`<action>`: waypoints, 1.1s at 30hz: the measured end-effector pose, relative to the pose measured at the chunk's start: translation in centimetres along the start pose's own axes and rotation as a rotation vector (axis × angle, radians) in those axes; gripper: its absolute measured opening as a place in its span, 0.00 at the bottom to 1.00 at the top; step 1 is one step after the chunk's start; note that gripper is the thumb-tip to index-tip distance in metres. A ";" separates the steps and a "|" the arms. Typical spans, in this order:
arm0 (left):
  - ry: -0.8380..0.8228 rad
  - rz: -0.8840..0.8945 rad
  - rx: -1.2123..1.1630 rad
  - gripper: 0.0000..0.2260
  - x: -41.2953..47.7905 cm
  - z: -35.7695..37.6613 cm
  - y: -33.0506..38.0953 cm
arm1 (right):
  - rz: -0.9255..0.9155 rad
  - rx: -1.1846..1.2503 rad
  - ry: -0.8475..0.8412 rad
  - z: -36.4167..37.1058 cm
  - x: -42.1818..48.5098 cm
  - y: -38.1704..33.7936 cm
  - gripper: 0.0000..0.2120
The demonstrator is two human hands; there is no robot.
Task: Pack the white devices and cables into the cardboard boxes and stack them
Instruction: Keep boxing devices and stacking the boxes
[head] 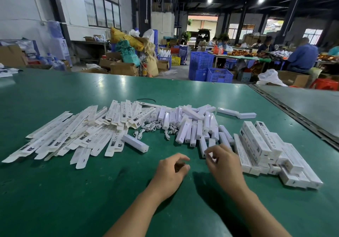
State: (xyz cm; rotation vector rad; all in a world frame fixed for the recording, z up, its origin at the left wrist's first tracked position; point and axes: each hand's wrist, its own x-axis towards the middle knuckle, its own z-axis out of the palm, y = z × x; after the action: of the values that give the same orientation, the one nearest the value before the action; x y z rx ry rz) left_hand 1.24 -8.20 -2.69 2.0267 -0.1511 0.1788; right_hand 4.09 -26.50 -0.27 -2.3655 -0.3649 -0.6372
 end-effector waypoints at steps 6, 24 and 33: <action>0.306 0.082 0.081 0.07 0.9 0.3 -0.5 | -0.033 0.075 -0.239 1.7 -0.6 0.2 0.10; 0.376 -0.344 0.871 0.16 4.1 -12.3 -8.2 | 0.024 0.043 -0.386 1.8 0.2 1.1 0.10; 0.531 -0.530 0.792 0.24 2.8 -10.1 -5.0 | 0.041 0.034 -0.393 1.3 -0.1 1.1 0.09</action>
State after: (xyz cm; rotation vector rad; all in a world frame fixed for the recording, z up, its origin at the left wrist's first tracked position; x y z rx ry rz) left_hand 4.28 2.98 -2.12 2.6174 0.9120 0.4829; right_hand 4.92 -26.48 -1.75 -2.4530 -0.4907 -0.1409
